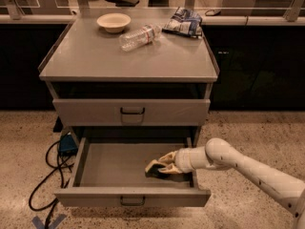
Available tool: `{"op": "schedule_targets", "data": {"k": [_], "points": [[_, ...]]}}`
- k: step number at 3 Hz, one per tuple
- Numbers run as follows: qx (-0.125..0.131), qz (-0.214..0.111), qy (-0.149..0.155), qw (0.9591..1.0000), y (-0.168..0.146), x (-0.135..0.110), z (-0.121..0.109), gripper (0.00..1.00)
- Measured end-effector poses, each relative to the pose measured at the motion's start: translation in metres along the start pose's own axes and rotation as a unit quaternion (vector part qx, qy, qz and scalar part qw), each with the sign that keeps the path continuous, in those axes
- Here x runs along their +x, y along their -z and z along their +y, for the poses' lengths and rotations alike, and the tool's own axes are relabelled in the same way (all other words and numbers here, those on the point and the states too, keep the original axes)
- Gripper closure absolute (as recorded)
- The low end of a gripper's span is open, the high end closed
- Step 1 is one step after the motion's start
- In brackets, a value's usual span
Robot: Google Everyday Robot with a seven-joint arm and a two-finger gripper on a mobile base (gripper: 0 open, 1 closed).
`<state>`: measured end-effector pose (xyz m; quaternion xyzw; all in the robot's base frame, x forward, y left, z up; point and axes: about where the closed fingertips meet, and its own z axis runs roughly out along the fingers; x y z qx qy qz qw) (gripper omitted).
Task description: Place sponge into middle drawer
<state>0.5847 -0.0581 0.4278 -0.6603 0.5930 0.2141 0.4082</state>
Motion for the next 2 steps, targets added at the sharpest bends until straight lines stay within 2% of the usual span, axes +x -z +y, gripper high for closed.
{"op": "schedule_targets", "data": {"k": [2], "points": [[0.0, 0.0, 0.0, 1.0, -0.0001, 0.0, 0.0, 0.37]]}}
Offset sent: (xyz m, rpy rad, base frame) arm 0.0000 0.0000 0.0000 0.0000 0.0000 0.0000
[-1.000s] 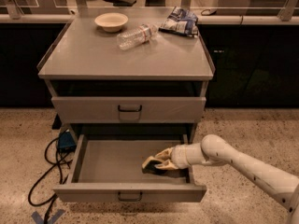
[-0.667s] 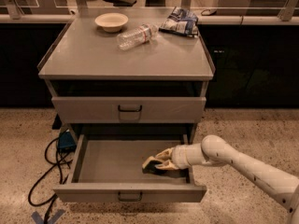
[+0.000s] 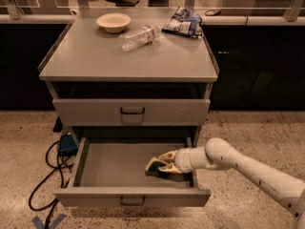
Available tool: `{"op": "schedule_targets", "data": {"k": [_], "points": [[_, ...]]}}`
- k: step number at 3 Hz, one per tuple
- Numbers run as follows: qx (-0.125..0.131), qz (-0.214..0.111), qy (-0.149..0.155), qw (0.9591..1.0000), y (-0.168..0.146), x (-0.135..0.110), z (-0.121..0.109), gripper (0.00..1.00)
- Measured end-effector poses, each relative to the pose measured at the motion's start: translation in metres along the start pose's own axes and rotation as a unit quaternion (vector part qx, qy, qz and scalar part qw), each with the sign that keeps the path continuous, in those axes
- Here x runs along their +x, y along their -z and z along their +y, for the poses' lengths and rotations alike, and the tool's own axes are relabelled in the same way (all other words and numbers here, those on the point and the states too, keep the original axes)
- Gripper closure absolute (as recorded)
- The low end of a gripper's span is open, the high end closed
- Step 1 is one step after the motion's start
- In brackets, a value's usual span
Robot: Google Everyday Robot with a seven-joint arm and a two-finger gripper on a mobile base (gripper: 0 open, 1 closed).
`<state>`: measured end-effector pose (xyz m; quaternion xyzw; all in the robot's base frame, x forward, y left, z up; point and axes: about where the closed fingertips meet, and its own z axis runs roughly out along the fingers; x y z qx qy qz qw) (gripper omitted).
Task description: Place sponge into middle drawer
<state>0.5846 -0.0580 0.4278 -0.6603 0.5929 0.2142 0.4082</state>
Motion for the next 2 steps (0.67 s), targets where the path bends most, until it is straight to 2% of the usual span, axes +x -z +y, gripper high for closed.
{"op": "schedule_targets", "data": {"k": [1, 2], "points": [[0.0, 0.0, 0.0, 1.0, 0.0, 0.0, 0.0, 0.14], [0.0, 0.0, 0.0, 1.0, -0.0001, -0.0001, 0.0001, 0.0]]}}
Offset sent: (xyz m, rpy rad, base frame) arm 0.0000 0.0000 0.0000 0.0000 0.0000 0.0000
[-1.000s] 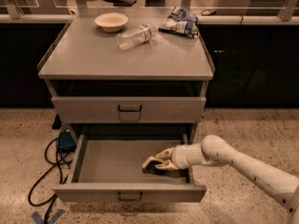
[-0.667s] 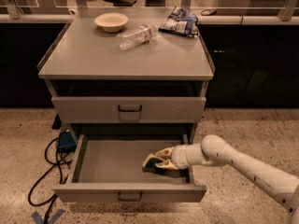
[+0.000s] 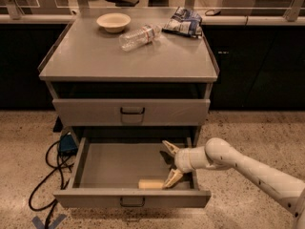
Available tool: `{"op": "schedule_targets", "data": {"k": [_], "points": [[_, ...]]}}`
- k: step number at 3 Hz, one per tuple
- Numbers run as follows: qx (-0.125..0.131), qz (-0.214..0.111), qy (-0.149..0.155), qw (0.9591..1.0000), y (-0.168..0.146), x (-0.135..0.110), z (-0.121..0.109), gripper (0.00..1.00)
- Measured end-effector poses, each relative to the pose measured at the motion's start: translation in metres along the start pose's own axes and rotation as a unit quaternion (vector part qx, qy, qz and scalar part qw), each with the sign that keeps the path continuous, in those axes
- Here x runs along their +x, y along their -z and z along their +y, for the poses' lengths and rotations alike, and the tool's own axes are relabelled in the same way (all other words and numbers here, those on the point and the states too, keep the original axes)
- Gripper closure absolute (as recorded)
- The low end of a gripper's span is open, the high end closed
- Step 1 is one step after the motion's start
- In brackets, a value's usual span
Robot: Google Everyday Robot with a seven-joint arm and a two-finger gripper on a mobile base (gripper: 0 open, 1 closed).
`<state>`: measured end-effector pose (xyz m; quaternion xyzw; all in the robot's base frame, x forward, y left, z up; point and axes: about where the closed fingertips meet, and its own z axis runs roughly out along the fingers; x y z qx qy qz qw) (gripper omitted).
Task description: Place sponge into middle drawer
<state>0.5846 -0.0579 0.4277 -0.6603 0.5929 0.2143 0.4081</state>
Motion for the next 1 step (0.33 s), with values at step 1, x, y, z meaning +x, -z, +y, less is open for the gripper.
{"op": "schedule_targets", "data": {"k": [1], "points": [[0.0, 0.0, 0.0, 1.0, 0.0, 0.0, 0.0, 0.0]]}}
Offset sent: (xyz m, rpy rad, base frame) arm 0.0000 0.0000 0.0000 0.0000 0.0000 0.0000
